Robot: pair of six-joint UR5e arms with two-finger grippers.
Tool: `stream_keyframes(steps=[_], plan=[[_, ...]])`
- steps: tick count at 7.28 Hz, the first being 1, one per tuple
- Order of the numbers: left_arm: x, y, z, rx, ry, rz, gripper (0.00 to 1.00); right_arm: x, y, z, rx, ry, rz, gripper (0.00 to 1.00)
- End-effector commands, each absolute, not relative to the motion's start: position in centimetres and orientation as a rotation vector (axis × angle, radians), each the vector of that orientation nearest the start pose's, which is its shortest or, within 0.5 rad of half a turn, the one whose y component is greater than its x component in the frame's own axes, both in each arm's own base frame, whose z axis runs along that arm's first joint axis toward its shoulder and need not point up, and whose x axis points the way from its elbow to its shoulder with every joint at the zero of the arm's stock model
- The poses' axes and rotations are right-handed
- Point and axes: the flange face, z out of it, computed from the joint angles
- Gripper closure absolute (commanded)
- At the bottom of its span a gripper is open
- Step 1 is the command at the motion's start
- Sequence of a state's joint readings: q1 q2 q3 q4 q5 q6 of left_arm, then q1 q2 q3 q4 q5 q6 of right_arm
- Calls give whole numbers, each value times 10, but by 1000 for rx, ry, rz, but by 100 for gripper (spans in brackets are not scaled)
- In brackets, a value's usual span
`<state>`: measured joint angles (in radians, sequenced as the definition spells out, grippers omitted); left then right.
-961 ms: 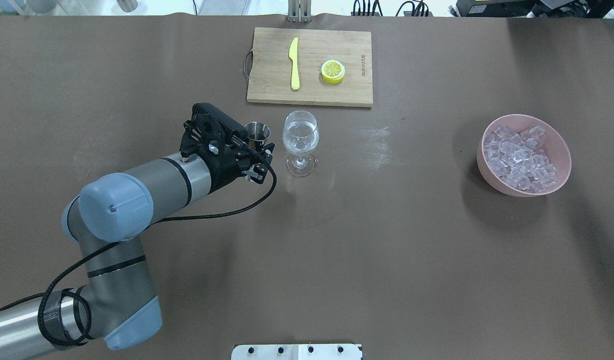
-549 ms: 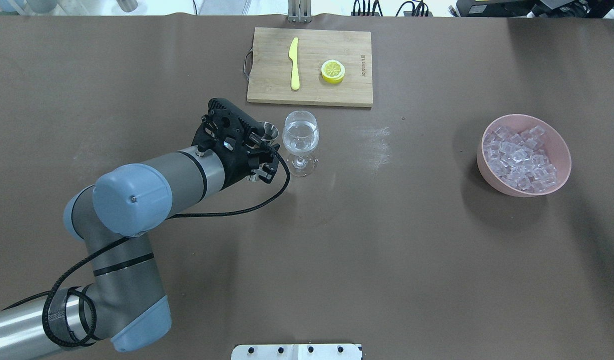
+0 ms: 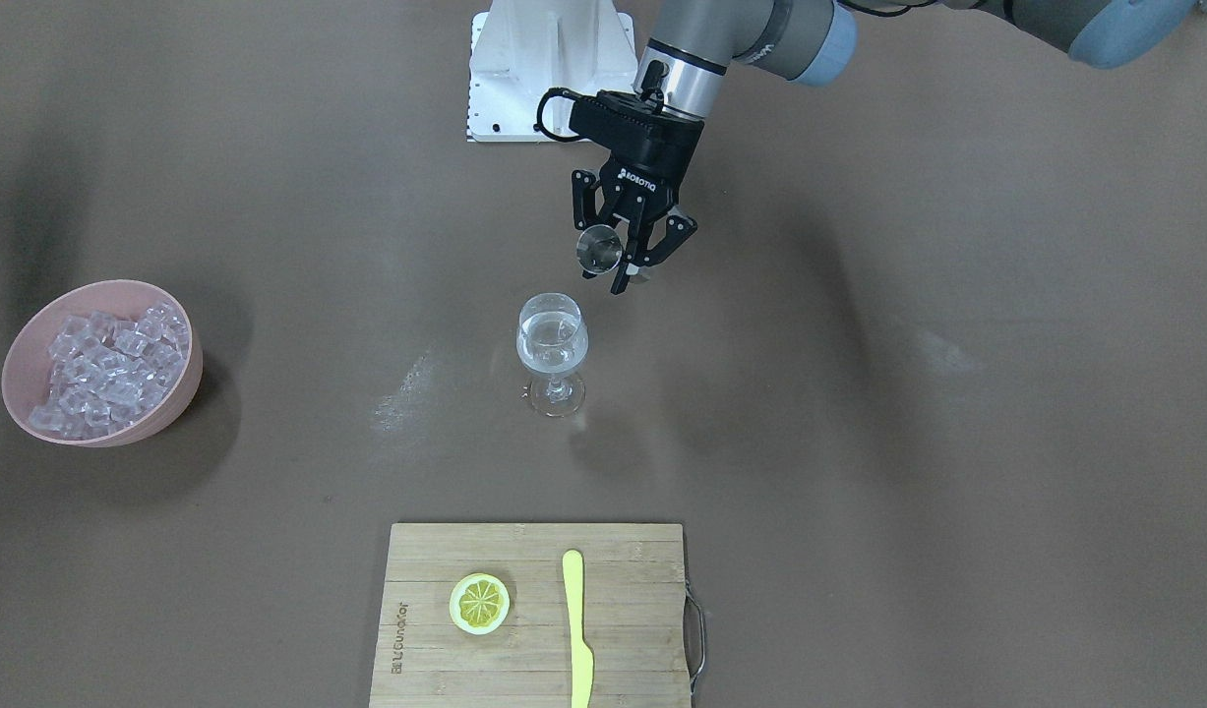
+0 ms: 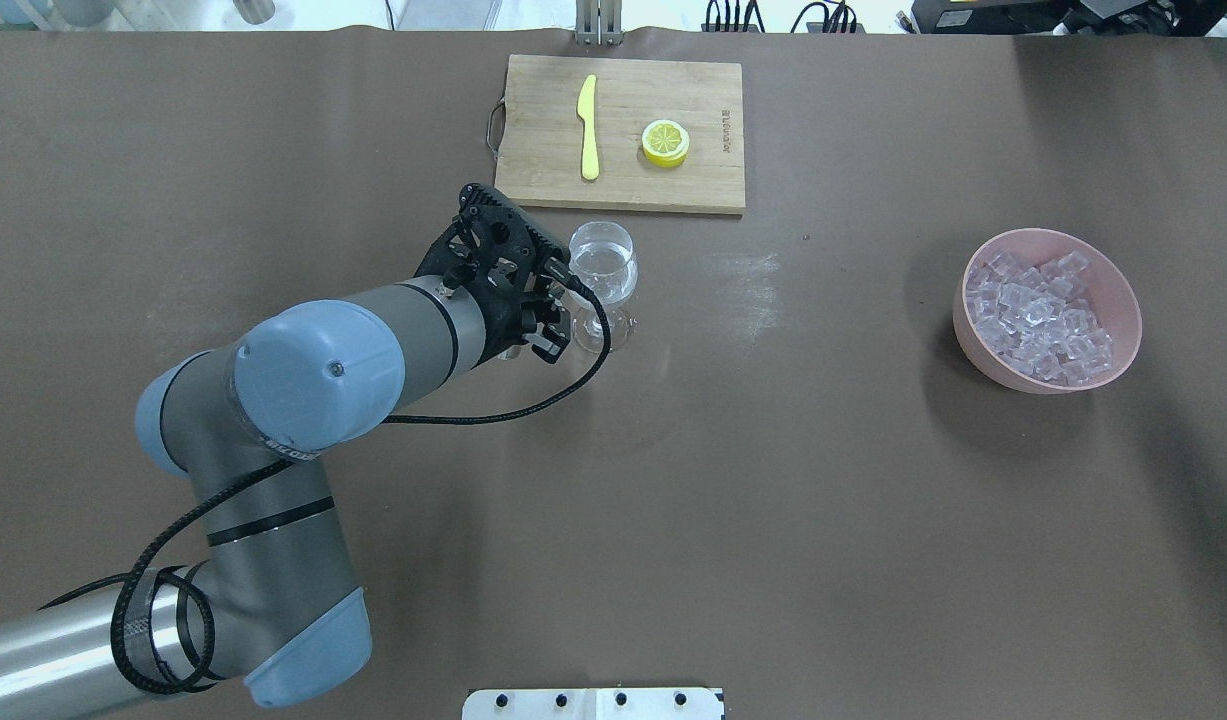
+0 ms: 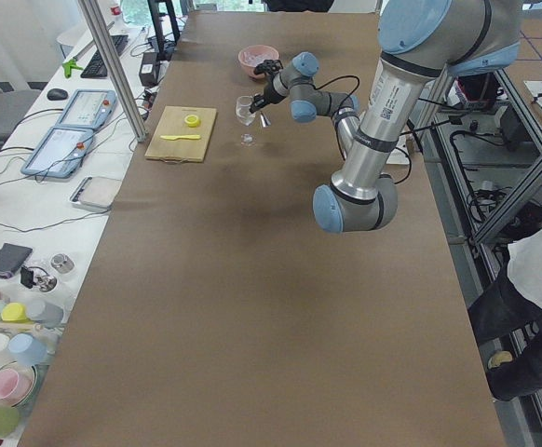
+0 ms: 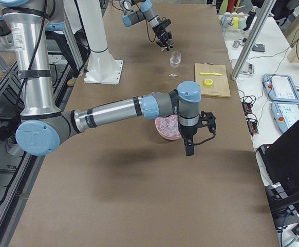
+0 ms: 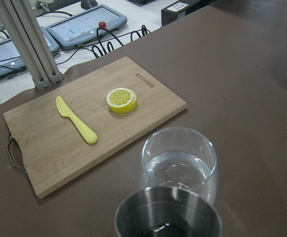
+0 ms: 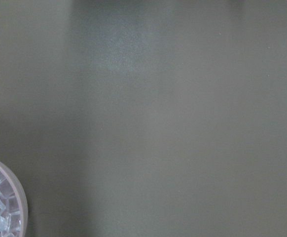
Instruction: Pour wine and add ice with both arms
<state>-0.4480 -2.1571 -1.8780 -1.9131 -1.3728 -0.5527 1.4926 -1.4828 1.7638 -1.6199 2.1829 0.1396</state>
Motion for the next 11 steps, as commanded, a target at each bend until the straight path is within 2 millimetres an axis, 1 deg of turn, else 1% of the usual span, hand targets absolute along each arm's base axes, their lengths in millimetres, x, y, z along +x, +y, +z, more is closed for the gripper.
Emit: stream_keyframes(steps=[1,2,4,5,6,7,8,9,11], plan=[[482,-401,142,913,742,398,100,34,-534,534,157,-630,-12,0],[483,-402,141,905,719,416,100,34,-533,534,155,-630,-10,0],[486,-404,123,880,676,435,100,34,-534,535,154,-630,-11,0],[487,-404,124,878,674,437,100,34,-534,536,152,-630,-9,0],[488,-405,119,863,656,440,100,35,-532,538,149,-629,-8,0],[489,-405,104,846,637,447,100,35,-532,538,149,-629,-8,0],[491,-406,101,833,622,451,100,35,-531,538,149,-629,-6,0],[492,-407,103,829,614,452,100,35,-531,538,147,-631,-8,0],[508,-415,104,812,592,457,100,35,-531,538,147,-631,-8,0]])
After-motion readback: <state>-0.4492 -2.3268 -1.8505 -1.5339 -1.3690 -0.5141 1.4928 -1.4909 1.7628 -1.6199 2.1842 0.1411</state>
